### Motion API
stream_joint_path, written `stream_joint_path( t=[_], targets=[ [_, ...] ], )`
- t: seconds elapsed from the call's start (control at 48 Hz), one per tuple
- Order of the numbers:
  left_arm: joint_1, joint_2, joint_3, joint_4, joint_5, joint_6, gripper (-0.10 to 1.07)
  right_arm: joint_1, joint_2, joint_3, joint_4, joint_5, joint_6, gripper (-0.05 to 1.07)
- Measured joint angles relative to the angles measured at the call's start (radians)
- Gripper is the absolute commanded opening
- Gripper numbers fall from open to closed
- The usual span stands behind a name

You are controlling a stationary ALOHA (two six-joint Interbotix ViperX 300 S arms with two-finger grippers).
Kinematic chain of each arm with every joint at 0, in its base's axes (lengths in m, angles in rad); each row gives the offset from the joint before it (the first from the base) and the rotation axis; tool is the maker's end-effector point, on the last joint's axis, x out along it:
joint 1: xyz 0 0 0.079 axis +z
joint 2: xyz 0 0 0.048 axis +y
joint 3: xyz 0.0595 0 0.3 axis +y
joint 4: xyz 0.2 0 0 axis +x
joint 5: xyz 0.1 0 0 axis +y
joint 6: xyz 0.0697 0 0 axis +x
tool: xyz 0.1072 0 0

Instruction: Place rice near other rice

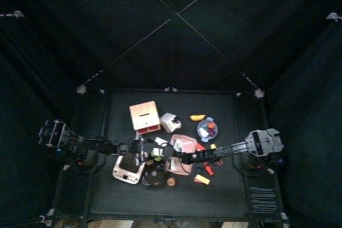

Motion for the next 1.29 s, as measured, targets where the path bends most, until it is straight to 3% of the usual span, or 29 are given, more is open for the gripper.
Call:
stream_joint_path(
  t=[0.375,0.688,1.292],
  targets=[
    [0.008,-0.143,0.095,-0.08,-0.04,-0.002,1.0,-0.04,0.051,-0.009,0.181,0.037,-0.002,0.55],
    [0.009,-0.253,0.164,-0.115,-0.046,-0.002,1.0,-0.057,0.14,-0.049,0.215,0.038,-0.002,0.55],
    [0.009,-0.264,0.179,-0.117,-0.044,-0.002,1.0,-0.074,0.218,-0.112,0.213,0.04,-0.002,0.55]
  ],
)
